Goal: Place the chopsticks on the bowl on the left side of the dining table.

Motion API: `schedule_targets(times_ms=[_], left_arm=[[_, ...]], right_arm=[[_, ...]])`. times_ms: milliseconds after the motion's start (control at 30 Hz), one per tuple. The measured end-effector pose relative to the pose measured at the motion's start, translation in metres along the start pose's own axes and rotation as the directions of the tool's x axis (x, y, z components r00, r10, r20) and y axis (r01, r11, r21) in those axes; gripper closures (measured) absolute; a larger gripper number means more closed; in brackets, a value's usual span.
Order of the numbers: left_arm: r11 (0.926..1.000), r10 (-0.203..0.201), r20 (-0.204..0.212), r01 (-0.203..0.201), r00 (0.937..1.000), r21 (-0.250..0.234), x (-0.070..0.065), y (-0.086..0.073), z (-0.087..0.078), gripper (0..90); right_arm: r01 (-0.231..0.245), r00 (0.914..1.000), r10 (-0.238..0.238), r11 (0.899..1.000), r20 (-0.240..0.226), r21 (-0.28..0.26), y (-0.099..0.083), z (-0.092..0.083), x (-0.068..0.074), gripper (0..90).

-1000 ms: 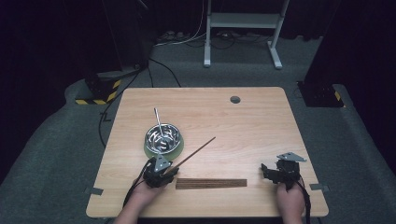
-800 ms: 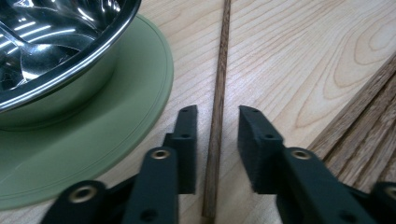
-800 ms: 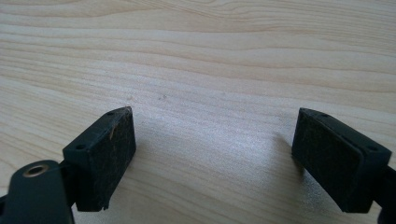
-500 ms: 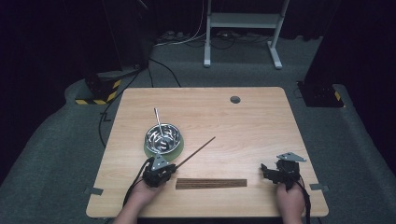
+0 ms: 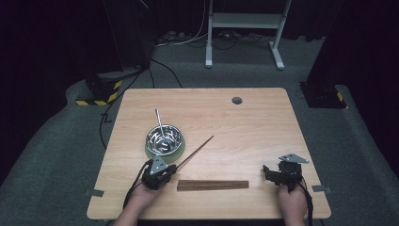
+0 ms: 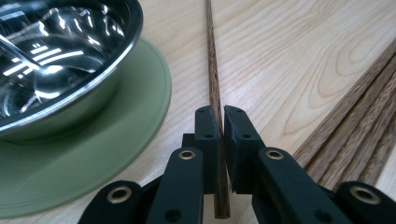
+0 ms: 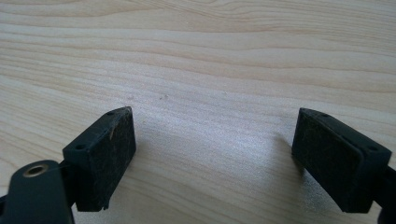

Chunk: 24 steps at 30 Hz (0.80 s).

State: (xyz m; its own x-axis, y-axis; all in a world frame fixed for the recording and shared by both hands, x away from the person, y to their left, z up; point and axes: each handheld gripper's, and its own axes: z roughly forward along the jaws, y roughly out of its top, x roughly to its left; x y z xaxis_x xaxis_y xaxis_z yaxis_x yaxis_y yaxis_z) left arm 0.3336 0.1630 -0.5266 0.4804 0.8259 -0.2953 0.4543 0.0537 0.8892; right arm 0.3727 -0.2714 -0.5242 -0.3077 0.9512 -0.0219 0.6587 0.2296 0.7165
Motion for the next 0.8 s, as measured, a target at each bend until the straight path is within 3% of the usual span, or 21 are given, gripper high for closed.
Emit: schedule_targets(times_ms=[67,167,267,400,800], left_arm=[[0.9998,0.012,0.004,-0.012,0.9999,-0.015,0.0,0.002,-0.004,84.0],[0.9981,-0.007,0.018,0.008,0.9998,-0.061,-0.002,0.005,-0.008,84.0],[0.9969,0.011,0.024,-0.009,0.9997,-0.078,-0.002,0.009,-0.014,84.0],[0.9927,-0.006,0.029,0.009,0.9996,-0.12,-0.003,0.014,-0.02,84.0],[0.9843,0.009,0.006,-0.008,0.9999,-0.177,0.004,0.025,-0.037,84.1]], right_arm=[[0.0,1.0,0.0,1.0,0.0,0.0,0.0,0.0,0.0,13.3],[0.0,1.0,0.0,1.0,0.0,0.0,0.0,0.0,0.0,13.3],[0.0,1.0,0.0,1.0,0.0,0.0,0.0,0.0,0.0,13.3],[0.0,1.0,0.0,1.0,0.0,0.0,0.0,0.0,0.0,13.3],[0.0,1.0,0.0,1.0,0.0,0.0,0.0,0.0,0.0,13.3]])
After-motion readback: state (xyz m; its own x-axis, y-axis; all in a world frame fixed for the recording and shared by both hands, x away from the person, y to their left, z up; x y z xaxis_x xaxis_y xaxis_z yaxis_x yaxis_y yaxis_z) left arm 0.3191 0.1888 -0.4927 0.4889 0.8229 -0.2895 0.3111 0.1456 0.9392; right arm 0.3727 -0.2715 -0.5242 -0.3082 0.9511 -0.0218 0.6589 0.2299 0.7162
